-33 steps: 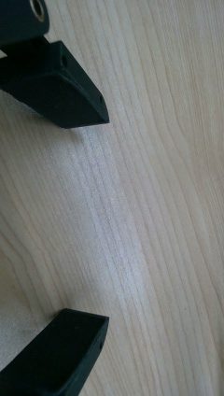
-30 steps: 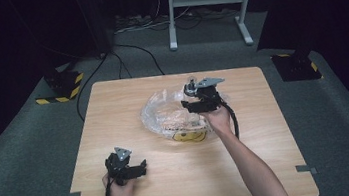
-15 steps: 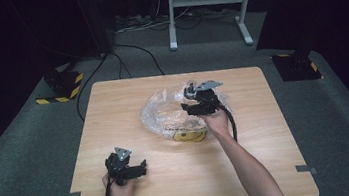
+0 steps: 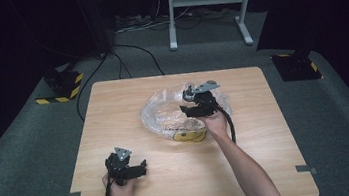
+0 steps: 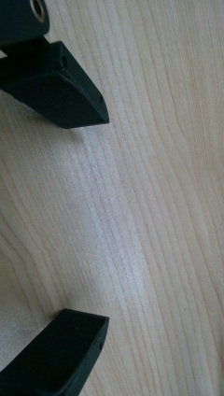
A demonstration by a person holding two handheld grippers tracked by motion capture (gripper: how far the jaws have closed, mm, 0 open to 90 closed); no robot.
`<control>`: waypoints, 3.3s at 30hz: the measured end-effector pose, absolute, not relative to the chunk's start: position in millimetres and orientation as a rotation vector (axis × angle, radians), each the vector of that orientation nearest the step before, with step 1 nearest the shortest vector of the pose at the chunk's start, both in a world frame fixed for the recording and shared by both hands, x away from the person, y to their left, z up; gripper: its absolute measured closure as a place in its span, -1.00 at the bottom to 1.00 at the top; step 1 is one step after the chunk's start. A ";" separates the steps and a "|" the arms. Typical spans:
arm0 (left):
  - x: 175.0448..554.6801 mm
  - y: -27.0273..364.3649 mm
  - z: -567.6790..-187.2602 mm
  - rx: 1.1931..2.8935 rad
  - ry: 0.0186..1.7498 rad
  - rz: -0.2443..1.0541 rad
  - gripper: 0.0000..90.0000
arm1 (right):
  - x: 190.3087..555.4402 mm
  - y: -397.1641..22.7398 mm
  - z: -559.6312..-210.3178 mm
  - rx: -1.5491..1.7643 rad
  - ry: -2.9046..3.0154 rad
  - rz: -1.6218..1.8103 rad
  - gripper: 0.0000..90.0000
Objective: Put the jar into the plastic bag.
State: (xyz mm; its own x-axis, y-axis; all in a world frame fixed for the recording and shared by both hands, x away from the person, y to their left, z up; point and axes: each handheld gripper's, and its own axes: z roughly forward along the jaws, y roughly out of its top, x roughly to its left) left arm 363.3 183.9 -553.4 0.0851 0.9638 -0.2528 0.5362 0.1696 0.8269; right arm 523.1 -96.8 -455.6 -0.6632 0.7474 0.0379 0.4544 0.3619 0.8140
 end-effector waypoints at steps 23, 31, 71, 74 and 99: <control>363.2 183.8 -553.4 1.486 1.569 0.615 -0.89 | 518.2 -105.5 -461.0 1.027 2.322 1.215 -0.30; 363.2 183.8 -553.4 1.486 1.570 0.615 -0.89 | 515.0 -105.3 -460.8 1.006 2.332 1.198 -0.30; 362.9 184.2 -553.3 1.494 1.570 0.615 -0.89 | 501.7 -120.3 -436.5 0.995 2.302 1.331 -0.58; 362.9 184.2 -553.3 1.494 1.570 0.615 -0.89 | 500.1 -122.1 -434.1 0.987 2.300 1.338 -0.58; 363.2 183.8 -553.4 1.487 1.569 0.616 -0.89 | 483.3 -154.5 -418.4 0.993 2.235 1.417 -0.55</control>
State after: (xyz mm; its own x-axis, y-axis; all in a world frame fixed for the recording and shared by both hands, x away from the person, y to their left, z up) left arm 363.2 183.8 -553.4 0.0850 0.9648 -0.2490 0.5374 0.1661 0.8268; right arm 483.3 -154.5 -418.4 -0.7099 0.6973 0.0987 0.3869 0.2691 0.8820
